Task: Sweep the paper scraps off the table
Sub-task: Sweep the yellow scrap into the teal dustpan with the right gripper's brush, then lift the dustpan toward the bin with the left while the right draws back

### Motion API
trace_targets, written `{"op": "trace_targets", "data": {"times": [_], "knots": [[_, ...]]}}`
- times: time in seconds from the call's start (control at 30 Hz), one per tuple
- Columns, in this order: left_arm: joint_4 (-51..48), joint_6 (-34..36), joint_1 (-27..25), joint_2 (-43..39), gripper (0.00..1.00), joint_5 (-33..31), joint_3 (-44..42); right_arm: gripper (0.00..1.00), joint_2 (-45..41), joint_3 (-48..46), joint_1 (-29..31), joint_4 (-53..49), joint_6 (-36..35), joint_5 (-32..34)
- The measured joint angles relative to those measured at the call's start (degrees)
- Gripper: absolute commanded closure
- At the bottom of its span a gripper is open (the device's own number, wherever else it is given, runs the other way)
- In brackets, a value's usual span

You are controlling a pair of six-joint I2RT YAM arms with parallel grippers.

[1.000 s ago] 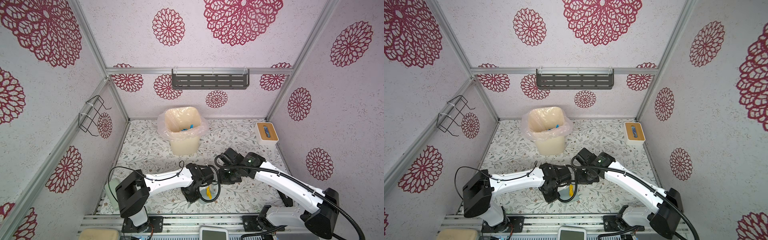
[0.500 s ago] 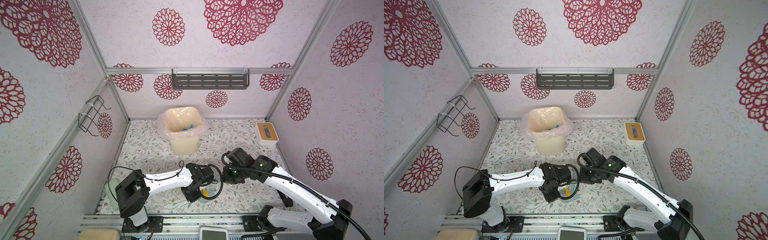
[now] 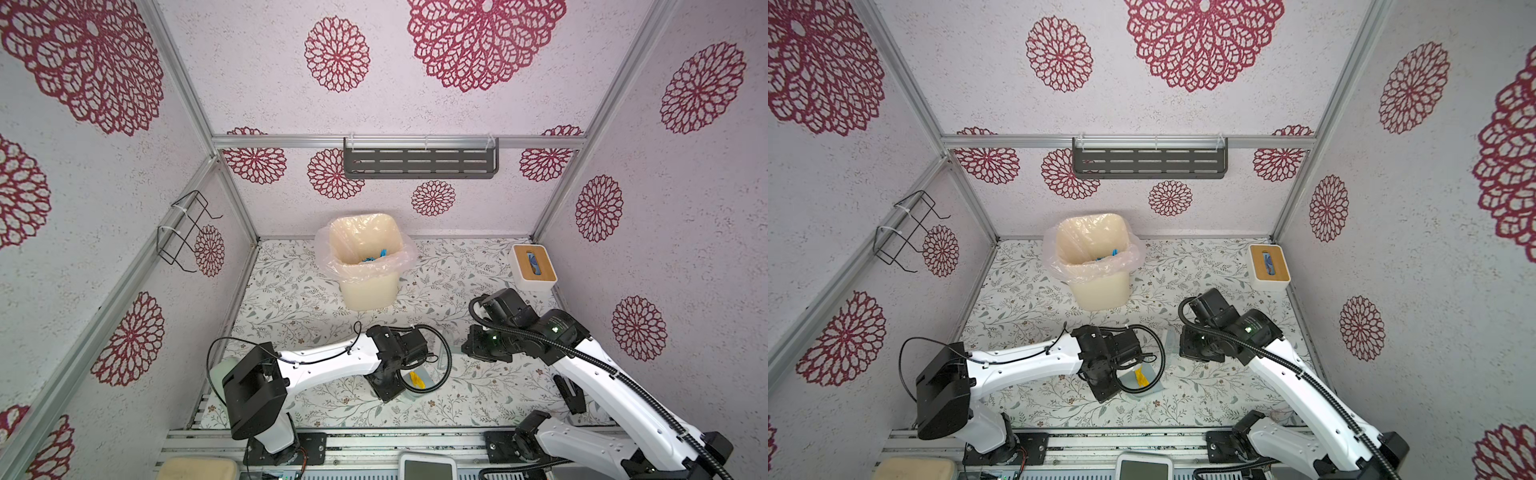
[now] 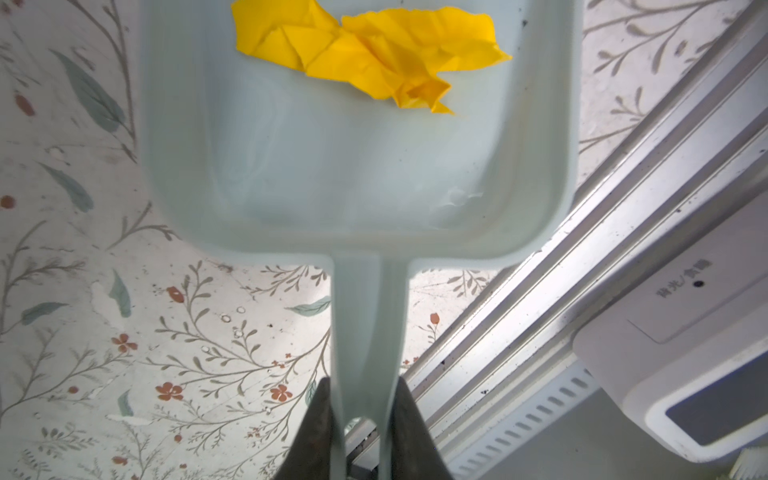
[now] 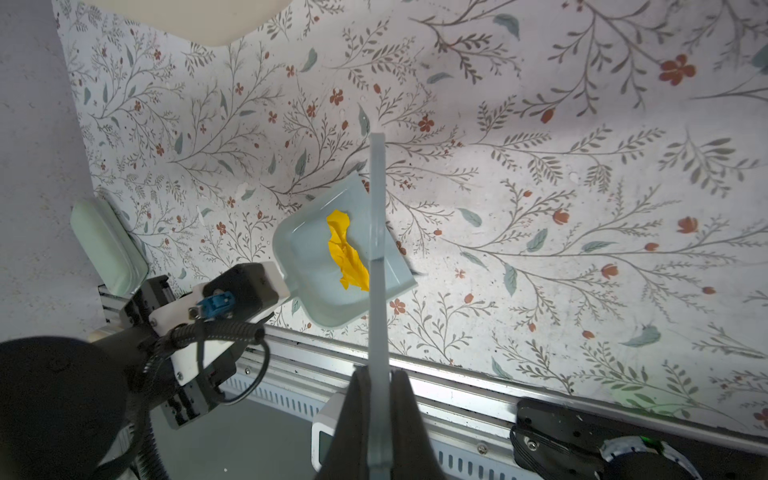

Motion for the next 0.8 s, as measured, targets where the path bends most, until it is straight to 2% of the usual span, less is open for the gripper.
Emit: {"op": "trace_targets", "data": {"times": [0.4,0.57,0.8], "knots": [[0.44,-1.64,-0.07,-7.58,1.00,-3.19,1.53,1.00,-5.14,1.07,-7.89,-3.65,-3.32,0.70],[-1.77,-3.15,-0.07,-10.10,1.00,-5.51,5.35,1.00,-5.33,2.32,-12.37,-4.98,-6.97,0.57],[-6.58,-4.66,-0.02,-14.19,1.00,-9.44,12.02,1.00,-6.62,-0.48,-17.94,-3.39,-10.56,-4.61]]}}
